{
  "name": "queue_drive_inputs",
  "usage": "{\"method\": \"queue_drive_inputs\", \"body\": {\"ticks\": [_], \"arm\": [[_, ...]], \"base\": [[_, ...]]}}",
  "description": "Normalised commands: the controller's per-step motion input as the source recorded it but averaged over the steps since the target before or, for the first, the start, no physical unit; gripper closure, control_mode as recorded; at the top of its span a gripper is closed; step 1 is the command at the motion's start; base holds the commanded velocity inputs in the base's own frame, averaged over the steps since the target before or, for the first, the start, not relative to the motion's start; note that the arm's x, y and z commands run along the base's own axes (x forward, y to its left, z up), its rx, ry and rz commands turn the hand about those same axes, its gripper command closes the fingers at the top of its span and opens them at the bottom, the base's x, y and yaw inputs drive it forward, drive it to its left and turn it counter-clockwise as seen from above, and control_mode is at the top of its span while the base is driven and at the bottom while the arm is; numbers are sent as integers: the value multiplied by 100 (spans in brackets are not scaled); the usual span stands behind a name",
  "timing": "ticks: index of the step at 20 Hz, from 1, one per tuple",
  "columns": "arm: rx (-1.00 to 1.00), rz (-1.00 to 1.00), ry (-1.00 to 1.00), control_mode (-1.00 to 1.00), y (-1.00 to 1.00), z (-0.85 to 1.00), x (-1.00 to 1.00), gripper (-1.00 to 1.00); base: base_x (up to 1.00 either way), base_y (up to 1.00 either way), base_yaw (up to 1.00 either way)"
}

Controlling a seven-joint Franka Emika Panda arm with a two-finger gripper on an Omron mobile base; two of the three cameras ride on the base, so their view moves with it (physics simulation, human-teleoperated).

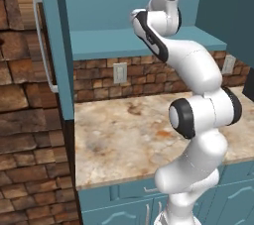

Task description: Move the mustard and shaker from the cabinet to the dining counter.

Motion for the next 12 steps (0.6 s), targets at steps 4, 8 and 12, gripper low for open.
{"method": "queue_drive_inputs", "body": {"ticks": [4, 8, 12], "arm": [[0, 0, -16, -100, 0, -5, -76, 100], [0, 0, -30, -100, 0, 4, -100, 100], [0, 0, -15, -100, 3, 42, -100, 100]], "base": [[0, 0, 0], [0, 0, 0], [0, 0, 0]]}}
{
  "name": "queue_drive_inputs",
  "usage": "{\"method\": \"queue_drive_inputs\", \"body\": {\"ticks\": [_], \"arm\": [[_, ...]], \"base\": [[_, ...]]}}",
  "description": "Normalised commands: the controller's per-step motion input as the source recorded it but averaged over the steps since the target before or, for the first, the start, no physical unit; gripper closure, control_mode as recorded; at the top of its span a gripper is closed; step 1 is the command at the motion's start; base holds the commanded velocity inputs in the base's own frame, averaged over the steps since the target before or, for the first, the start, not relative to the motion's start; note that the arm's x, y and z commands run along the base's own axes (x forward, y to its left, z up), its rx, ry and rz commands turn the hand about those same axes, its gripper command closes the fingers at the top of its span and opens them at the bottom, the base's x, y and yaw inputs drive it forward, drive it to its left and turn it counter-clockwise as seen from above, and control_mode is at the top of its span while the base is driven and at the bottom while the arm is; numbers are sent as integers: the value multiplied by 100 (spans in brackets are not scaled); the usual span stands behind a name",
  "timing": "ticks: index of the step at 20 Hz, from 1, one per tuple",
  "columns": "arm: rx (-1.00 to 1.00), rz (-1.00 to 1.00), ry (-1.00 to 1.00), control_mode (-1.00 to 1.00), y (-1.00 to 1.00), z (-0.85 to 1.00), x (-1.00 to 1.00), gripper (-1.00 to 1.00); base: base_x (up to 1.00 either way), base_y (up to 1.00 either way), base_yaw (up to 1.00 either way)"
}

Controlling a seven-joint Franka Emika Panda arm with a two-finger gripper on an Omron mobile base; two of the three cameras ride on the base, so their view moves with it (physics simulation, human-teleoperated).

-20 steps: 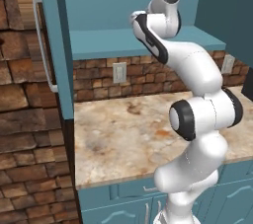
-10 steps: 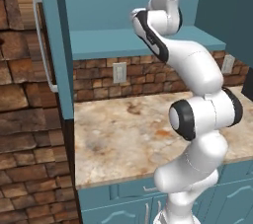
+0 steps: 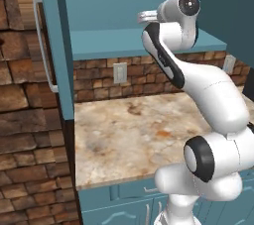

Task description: Move the mustard and shaker from the cabinet to the dining counter.

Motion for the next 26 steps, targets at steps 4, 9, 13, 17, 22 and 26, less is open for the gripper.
{"method": "queue_drive_inputs", "body": {"ticks": [4, 9, 13, 17, 22, 26], "arm": [[0, 2, 0, -100, 7, 56, -100, 100], [0, 0, 8, -100, 8, 51, -100, 100], [0, 0, 11, -100, 0, -3, -100, 100], [0, 0, 19, -100, 0, -36, -92, 100], [0, 0, 20, -100, 0, -47, -61, 100], [0, 0, 18, -100, 0, -39, -38, 100]], "base": [[0, 0, 0], [0, 0, 0], [0, 0, 0], [0, 0, 0], [0, 0, 0], [0, 0, 0]]}}
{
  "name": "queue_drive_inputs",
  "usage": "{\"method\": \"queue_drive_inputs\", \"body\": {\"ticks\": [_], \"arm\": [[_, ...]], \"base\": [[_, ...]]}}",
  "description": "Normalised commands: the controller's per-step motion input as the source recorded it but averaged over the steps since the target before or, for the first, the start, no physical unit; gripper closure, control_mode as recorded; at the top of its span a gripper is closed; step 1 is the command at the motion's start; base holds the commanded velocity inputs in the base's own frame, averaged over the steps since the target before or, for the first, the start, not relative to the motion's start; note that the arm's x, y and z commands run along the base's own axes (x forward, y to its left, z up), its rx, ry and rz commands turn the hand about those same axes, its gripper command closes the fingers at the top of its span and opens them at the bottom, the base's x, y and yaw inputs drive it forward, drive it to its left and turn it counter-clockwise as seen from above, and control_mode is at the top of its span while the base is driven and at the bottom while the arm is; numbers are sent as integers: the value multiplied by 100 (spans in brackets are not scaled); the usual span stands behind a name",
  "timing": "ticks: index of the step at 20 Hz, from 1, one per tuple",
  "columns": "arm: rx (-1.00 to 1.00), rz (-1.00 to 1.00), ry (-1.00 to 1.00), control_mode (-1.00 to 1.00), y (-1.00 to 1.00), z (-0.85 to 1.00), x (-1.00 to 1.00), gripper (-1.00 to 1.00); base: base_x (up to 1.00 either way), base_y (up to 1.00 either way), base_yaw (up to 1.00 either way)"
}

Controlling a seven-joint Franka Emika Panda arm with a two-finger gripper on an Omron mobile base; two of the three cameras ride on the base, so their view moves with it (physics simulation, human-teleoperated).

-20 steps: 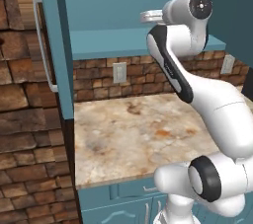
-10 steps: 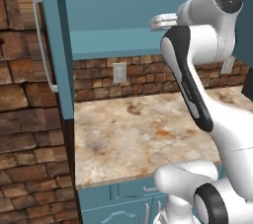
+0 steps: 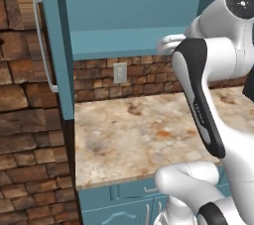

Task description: Move the mustard and shaker from the cabinet to the dining counter.

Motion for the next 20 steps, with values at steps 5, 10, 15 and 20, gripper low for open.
{"method": "queue_drive_inputs", "body": {"ticks": [5, 10, 15, 20], "arm": [[0, 0, 23, -100, 0, -39, -11, 100], [0, 0, 20, -100, 0, -41, -13, 100], [0, 0, 0, 100, 0, 0, 0, 100], [0, 0, 0, 100, 0, 0, 0, 100]], "base": [[0, 0, 0], [0, 0, 0], [-99, 0, 0], [-84, 10, 23]]}}
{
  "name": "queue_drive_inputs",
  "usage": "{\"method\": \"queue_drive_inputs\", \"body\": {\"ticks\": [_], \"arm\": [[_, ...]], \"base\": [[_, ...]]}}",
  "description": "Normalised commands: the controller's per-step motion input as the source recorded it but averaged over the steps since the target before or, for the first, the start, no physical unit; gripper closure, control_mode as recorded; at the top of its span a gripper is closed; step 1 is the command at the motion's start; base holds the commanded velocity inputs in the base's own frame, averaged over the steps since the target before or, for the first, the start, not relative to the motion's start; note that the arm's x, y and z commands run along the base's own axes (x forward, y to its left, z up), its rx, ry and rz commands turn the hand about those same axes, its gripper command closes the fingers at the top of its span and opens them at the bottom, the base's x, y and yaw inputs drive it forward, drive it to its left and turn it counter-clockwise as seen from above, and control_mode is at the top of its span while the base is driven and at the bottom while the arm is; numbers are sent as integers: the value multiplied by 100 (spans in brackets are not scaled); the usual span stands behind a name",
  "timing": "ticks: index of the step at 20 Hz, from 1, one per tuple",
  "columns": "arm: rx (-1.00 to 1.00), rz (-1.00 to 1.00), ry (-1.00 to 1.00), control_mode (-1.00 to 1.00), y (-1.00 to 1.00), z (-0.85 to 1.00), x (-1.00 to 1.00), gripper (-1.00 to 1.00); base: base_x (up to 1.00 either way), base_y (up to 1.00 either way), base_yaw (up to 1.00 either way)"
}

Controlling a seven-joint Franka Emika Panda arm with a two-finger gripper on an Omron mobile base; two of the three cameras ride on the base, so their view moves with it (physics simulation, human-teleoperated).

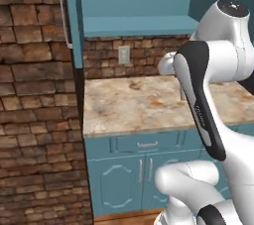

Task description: Move the mustard and shaker from the cabinet to the dining counter.

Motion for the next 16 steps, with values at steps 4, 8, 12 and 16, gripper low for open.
{"method": "queue_drive_inputs", "body": {"ticks": [4, 8, 12, 16], "arm": [[0, 0, 0, 100, 0, 0, 0, 100], [0, 0, 0, 100, 0, 0, 0, 100], [0, 0, 0, 100, 0, 0, 0, 100], [0, 0, 0, 100, 0, 0, 0, 100]], "base": [[-11, 28, 83], [-16, 33, 81], [-24, 35, 79], [-28, 45, 77]]}}
